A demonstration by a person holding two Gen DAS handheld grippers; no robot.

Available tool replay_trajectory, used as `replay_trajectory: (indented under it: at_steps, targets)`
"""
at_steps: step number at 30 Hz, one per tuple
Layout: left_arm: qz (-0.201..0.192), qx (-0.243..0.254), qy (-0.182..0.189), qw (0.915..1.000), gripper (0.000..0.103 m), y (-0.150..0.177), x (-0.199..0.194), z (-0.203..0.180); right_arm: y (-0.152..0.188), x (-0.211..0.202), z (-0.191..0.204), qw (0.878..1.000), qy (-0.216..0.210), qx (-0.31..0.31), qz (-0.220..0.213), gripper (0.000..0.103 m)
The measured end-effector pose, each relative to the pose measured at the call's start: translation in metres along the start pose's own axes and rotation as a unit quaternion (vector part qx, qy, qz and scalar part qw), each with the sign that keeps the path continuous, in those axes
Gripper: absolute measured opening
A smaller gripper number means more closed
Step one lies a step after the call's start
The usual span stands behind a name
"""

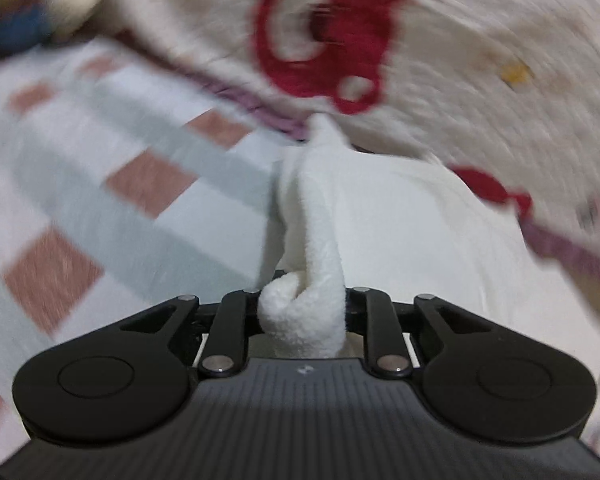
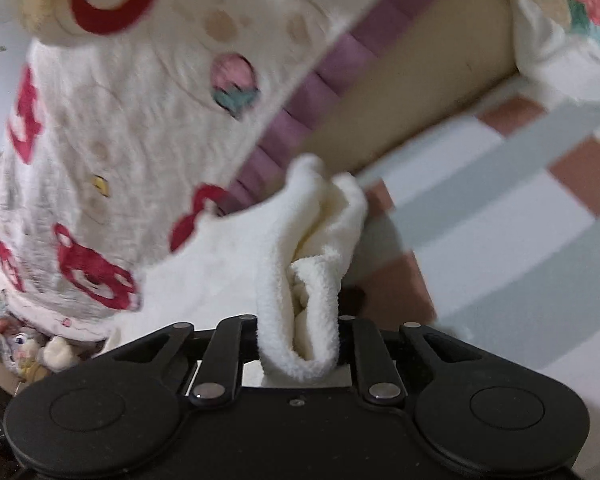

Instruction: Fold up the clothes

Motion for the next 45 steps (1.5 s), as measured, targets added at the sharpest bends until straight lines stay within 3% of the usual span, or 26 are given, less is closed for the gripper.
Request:
replay_trajectory:
  at_steps: [3,7,10,13,15,17,20,23,26,30,33,35,36,38,40,41,43,45]
  targets:
    - [-0.001,0.040,0.018,0.9990,0.019,-0.001,-0.024,-0.015,-0.005,-0.016,0.007,0.998,0.023,-0.064,-0.015,0.017]
    - [0.009,0.066,0.035,0.9972,0.019,0.015,-0.063,-0.013,-0.004,-0.056,-0.006,1.000,0.012,-0.021,-0.006,0.017]
    - [0.082,0.010,0.047,0.9954,0.019,0.069,-0.072,0.015,0.009,-0.095,-0.027,1.000,0.017,0.010,0.009,0.018]
    - [0.144,-0.086,0.041,0.9850,0.019,0.118,-0.056,0.043,0.039,-0.104,-0.065,0.997,0.054,0.021,0.050,0.017]
    - [0.115,-0.063,0.040,0.9906,0.019,0.106,-0.069,0.032,0.050,-0.105,-0.074,0.996,0.058,0.049,0.051,0.017]
    - [0.088,-0.050,0.050,0.9936,0.019,0.091,-0.083,0.023,0.040,-0.115,-0.063,0.998,0.023,0.062,0.024,0.017]
    - [0.071,-0.049,0.064,0.9942,0.019,0.079,-0.098,0.021,0.022,-0.128,-0.046,1.000,0.006,0.026,0.007,0.017]
    - [0.106,-0.066,0.055,0.9907,0.019,0.107,-0.084,0.032,0.029,-0.123,-0.062,0.999,0.038,0.021,0.031,0.017]
    - [0.131,-0.041,0.027,0.9902,0.019,0.128,-0.067,0.032,0.040,-0.119,-0.078,0.997,0.049,0.038,0.043,0.017]
    - [0.133,-0.071,0.036,0.9879,0.020,0.130,-0.066,0.040,0.052,-0.117,-0.096,0.995,0.053,0.064,0.052,0.017]
    - [0.126,-0.031,0.017,0.9915,0.023,0.130,-0.071,0.033,0.053,-0.118,-0.099,0.995,0.058,0.067,0.055,0.020]
    - [0.118,0.007,-0.032,0.9924,0.026,0.127,-0.075,0.033,0.051,-0.122,-0.101,0.994,0.082,0.059,0.045,0.026]
    - [0.116,0.034,-0.068,0.9904,0.032,0.126,-0.076,0.035,0.047,-0.126,-0.104,0.991,0.121,0.044,0.029,0.031]
    - [0.104,0.061,-0.097,0.9880,0.039,0.122,-0.082,0.041,0.040,-0.136,-0.111,0.980,0.199,0.013,-0.004,0.033]
    - [0.080,0.047,-0.080,0.9924,0.035,0.113,-0.091,0.038,0.033,-0.146,-0.116,0.969,0.247,-0.008,-0.013,0.037]
    - [0.057,0.069,-0.072,0.9934,0.035,0.107,-0.097,0.026,0.029,-0.150,-0.114,0.967,0.253,-0.023,-0.013,0.037]
    - [0.013,0.110,-0.053,0.9924,0.035,0.097,-0.108,0.000,0.023,-0.157,-0.092,0.971,0.223,-0.082,-0.020,0.038]
    - [-0.005,0.132,0.002,0.9912,0.039,0.096,-0.109,-0.031,0.021,-0.155,-0.066,0.974,0.186,-0.129,-0.014,0.038]
Point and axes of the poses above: each gripper's, at about its wrist camera, not at the fingertips, and x roughly the way its jaws point, z to its left, y to its underside, the point moved 6 cm from there along x, roughly the way its jaws point, and after that the axes turned 3 degrees about x, right-handed, at the moved point
